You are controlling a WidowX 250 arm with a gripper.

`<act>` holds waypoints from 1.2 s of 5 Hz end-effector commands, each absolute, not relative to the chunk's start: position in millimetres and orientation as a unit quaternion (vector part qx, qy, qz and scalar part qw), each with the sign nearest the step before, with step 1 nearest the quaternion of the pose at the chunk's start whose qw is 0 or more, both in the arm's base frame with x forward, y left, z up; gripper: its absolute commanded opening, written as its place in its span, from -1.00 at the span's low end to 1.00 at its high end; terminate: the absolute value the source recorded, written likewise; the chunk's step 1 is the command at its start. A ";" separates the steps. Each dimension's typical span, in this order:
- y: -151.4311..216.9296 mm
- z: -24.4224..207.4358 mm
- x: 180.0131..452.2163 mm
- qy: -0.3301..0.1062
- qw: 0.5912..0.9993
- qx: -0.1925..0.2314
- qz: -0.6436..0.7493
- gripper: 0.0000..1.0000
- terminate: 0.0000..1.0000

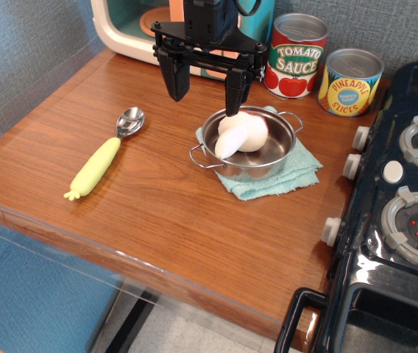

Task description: Move the spoon right below the microwave

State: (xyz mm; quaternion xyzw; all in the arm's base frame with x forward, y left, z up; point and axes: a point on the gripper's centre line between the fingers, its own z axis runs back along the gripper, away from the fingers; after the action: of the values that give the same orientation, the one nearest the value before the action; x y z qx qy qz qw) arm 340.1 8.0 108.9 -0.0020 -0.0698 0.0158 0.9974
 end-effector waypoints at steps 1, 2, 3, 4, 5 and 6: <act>8.0 108.9 340.1 -0.070 0.997 -0.002 0.016 1.00 -1.00; 30.5 112.1 320.6 -0.081 0.995 -0.039 0.036 1.00 -1.00; 54.2 113.7 302.2 -0.087 0.993 -0.055 0.053 1.00 -1.00; 83.7 105.9 290.0 -0.080 0.994 -0.049 0.059 1.00 -1.00; 111.1 84.4 283.1 -0.034 0.998 -0.014 0.046 1.00 -1.00; 133.0 59.6 278.3 -0.012 0.999 0.015 0.034 1.00 -1.00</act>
State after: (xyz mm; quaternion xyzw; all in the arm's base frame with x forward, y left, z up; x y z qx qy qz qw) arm 276.3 129.7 45.7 0.0064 0.0043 0.0339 0.9994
